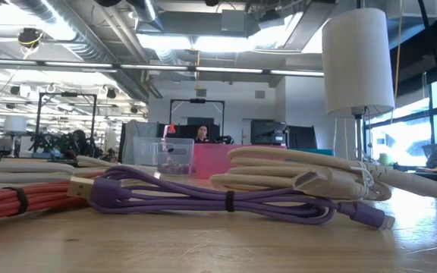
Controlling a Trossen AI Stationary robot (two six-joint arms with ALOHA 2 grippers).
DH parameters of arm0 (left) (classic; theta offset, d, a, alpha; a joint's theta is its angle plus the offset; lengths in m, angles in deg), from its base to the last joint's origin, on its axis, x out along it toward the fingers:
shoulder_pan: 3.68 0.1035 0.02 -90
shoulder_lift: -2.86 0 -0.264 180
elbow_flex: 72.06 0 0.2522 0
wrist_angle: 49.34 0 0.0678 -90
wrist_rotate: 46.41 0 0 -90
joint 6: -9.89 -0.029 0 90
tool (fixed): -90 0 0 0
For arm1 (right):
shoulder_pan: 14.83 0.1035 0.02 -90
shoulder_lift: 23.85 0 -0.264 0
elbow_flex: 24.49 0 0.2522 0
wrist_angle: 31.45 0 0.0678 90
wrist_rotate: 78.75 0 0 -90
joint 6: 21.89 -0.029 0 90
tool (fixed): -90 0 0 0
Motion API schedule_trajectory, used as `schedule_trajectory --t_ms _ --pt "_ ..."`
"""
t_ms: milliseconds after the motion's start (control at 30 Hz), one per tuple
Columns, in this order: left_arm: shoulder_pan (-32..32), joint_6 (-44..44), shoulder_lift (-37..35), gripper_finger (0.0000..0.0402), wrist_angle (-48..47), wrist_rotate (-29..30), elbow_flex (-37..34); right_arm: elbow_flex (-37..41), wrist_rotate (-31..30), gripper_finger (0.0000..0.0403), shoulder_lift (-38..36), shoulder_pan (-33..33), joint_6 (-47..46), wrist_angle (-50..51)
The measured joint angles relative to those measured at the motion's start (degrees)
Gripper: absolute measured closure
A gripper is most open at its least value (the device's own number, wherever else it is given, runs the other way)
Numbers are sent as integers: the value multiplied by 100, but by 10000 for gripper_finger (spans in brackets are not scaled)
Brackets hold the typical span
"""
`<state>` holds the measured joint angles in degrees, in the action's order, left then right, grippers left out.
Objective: Pick & Place USB Port
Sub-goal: Put the green USB cable into the blue bin
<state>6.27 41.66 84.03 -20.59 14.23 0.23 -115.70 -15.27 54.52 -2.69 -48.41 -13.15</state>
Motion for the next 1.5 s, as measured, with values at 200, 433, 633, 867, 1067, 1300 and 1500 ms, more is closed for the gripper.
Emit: schedule_trajectory --t_ms 200,433,633,867,1067,1300,1500 --pt "4 0 0 398 -100 15 2 0 182 373 -2 -29 -1 -27" --pt "-1 19 -9 383 -200 17 4 -2 273 392 -7 -39 -5 -24" --pt "-102 -44 -4 304 -210 99 7 -2 275 392 2 -46 -7 -31" --pt "-175 37 -4 199 -612 241 6 -2 231 392 2 -52 -3 -41" --pt "155 -462 -296 164 -1872 64 4 -123 -337 392 -245 -46 -621 1255" --pt "569 -805 -788 166 -3609 118 7 -719 -1201 392 -842 -227 -2902 4694" --pt "671 -882 -828 167 -4041 129 7 -992 -980 393 -705 -994 -3131 5186"
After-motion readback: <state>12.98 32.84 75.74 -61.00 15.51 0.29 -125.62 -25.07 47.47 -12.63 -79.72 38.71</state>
